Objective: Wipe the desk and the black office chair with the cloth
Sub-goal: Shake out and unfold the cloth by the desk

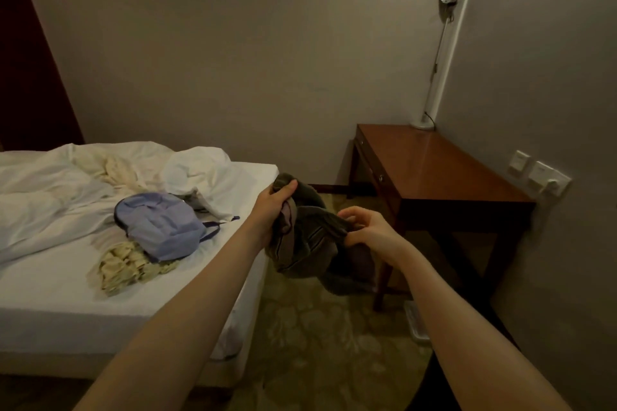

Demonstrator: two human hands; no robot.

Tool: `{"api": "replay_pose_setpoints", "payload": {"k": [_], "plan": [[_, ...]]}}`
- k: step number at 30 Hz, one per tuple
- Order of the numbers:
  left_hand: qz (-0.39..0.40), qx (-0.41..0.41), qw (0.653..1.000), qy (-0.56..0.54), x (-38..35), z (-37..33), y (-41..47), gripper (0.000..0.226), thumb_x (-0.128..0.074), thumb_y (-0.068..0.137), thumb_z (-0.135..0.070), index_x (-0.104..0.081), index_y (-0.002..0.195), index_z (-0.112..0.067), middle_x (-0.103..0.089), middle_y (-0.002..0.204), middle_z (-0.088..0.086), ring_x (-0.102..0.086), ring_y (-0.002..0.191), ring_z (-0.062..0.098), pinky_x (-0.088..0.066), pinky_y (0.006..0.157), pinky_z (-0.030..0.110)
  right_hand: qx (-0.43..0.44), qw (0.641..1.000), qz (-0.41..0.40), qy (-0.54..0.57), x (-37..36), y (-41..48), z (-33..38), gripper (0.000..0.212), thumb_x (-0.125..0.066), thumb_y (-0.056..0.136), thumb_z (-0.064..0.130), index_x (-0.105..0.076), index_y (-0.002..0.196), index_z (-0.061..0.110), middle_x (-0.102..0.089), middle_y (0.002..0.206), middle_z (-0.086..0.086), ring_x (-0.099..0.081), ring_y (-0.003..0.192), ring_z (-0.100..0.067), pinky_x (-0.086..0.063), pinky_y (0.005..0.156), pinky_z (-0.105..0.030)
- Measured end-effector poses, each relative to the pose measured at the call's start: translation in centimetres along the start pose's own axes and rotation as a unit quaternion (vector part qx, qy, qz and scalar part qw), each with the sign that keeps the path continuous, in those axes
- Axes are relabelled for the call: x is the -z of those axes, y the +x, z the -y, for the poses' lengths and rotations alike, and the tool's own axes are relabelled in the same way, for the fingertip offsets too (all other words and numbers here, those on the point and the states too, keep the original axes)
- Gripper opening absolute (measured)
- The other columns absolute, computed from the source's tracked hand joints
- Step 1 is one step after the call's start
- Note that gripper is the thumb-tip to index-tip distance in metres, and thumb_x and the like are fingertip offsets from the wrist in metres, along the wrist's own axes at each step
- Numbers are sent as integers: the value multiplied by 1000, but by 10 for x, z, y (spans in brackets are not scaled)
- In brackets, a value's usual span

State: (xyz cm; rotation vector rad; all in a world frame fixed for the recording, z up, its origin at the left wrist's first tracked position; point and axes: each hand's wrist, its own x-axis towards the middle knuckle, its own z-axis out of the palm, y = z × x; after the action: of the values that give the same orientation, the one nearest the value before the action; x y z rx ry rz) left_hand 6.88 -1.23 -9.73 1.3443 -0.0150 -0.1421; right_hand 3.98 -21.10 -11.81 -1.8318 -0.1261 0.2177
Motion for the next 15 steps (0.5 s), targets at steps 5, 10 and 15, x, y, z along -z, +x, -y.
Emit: {"api": "replay_pose_setpoints", "payload": {"k": [5, 10, 15], "plan": [[37, -4, 999, 32, -9, -4, 65, 23, -53, 94, -30, -57, 104, -10, -64, 93, 10, -64, 83, 23, -52, 73, 30, -14, 994, 61, -88, 13, 49, -9, 25, -68, 75, -5, -59, 85, 17, -58, 96, -5, -58, 92, -19, -50, 78, -27], [80, 17, 996, 38, -5, 0, 125, 24, -52, 94, -31, -59, 101, -9, -65, 90, 9, -64, 83, 23, -52, 78, 31, 41, 991, -91, -86, 19, 110, -30, 48, -79, 72, 16, -44, 104, 22, -47, 110, 4, -49, 103, -15, -42, 80, -24], [135, 48, 988, 54, 7, -9, 192, 23, -50, 95, -31, -58, 98, -10, -64, 86, 7, -64, 80, 20, -53, 71, 26, 75, 995, -58, 10, 18, 177, -20, 44, -60, 90, 12, -47, 132, 21, -55, 113, 4, -54, 98, -5, -48, 71, -10]]}}
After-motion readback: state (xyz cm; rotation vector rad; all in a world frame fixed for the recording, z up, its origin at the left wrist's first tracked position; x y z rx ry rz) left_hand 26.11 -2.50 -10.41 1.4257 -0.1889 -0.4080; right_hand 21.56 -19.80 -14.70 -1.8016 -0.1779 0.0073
